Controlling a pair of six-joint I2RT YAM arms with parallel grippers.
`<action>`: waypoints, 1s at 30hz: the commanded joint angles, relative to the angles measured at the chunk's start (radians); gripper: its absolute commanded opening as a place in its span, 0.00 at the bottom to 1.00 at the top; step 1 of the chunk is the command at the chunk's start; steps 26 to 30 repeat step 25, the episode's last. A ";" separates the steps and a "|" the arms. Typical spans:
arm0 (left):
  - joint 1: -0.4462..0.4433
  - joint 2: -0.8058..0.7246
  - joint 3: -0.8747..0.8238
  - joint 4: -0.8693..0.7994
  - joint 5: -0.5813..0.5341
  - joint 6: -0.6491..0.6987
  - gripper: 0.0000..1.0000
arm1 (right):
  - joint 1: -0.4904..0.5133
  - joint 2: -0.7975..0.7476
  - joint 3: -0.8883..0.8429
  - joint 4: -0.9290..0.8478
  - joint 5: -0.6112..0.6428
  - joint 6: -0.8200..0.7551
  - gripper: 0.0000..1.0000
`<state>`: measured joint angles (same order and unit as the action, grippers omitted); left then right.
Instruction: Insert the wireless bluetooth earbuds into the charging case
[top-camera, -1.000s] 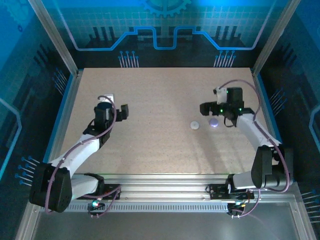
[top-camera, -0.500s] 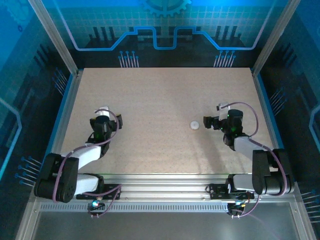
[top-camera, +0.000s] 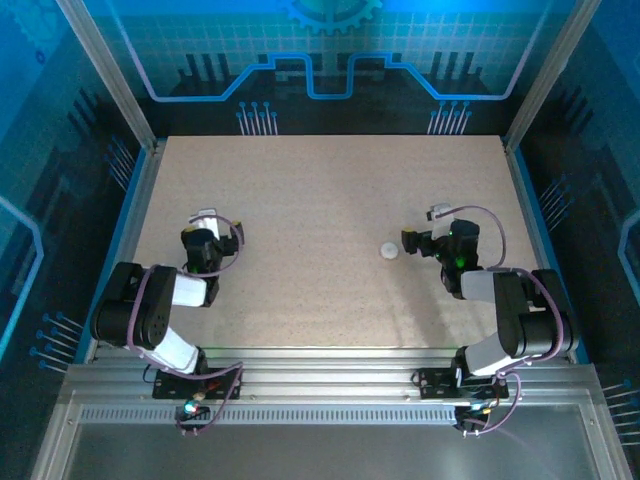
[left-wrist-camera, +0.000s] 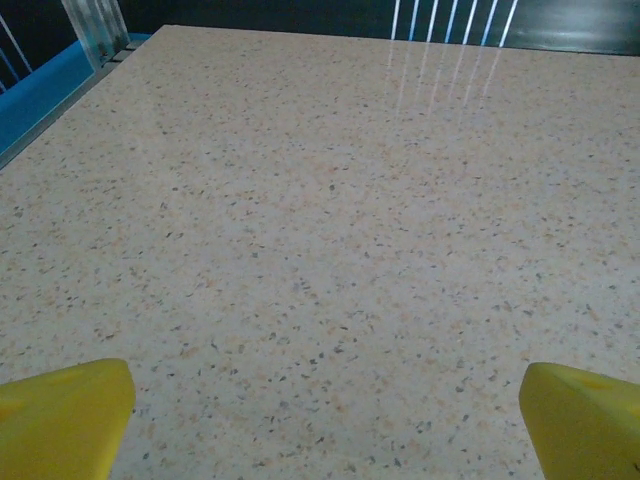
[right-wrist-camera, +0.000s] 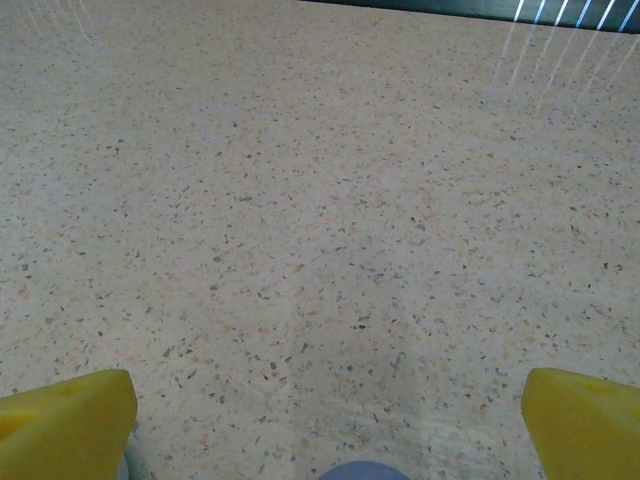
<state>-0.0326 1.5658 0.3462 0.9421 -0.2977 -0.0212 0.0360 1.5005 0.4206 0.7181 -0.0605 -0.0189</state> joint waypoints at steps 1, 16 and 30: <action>0.006 -0.012 0.008 0.041 0.038 -0.012 0.99 | -0.011 0.003 0.009 0.039 -0.014 -0.002 1.00; 0.002 -0.013 0.029 0.000 0.094 0.012 0.99 | -0.012 0.003 0.009 0.038 -0.013 -0.003 1.00; 0.002 -0.013 0.029 0.001 0.097 0.012 0.99 | -0.011 0.003 0.008 0.038 -0.013 -0.003 1.00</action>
